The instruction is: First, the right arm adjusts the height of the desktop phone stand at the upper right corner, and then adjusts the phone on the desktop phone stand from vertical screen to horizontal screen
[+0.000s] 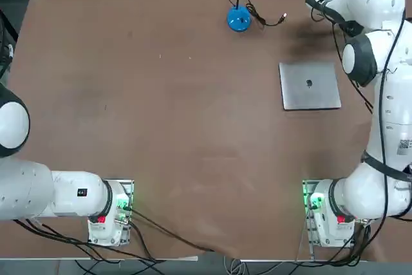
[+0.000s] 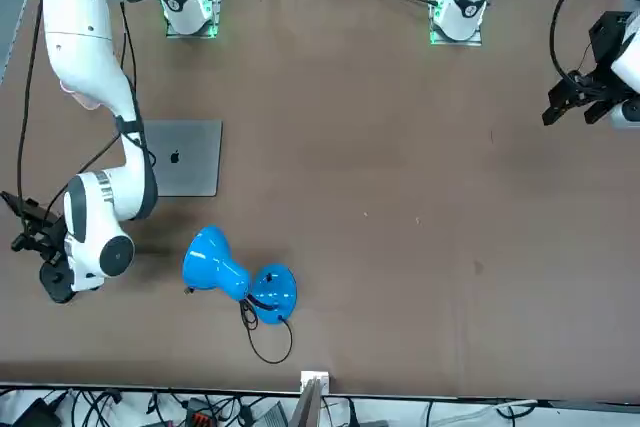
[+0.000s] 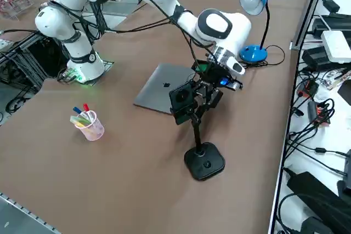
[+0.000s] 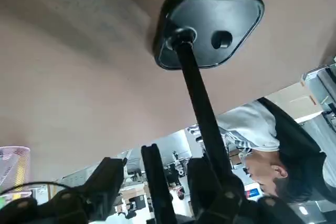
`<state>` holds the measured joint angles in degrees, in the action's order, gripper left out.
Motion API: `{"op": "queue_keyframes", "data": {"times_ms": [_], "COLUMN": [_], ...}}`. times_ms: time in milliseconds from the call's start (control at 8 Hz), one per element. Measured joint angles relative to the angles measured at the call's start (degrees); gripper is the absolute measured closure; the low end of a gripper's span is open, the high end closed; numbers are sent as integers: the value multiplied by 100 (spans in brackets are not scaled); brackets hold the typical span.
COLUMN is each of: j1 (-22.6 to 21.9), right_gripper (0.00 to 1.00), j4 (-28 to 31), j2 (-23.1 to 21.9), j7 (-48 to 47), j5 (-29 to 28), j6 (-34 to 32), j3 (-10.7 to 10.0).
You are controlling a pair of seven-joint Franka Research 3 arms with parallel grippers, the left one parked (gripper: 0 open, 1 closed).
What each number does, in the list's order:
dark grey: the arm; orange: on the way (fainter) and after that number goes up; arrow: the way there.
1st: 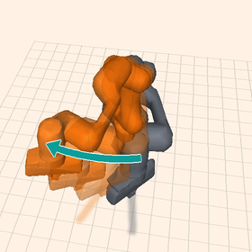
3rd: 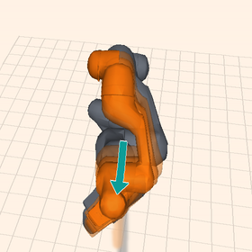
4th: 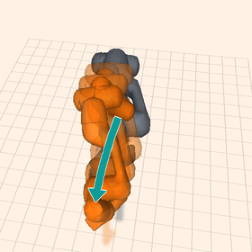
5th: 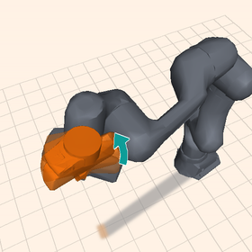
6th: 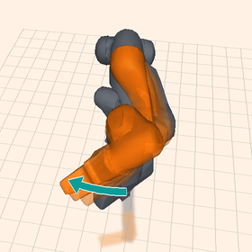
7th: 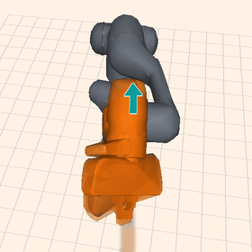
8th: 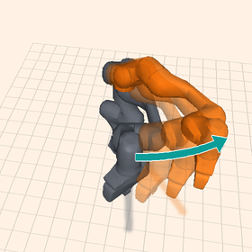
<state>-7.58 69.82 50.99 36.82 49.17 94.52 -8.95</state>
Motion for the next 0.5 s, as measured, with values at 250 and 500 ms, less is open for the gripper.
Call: {"op": "queue_keyframes", "data": {"times_ms": [250,500], "j1": [42,55], "right_gripper": [25,27], "j4": [1,0], "j2": [64,74], "j7": [3,5], "j5": [1,1], "j6": [-25,-79], "j3": [-14,-49]}}
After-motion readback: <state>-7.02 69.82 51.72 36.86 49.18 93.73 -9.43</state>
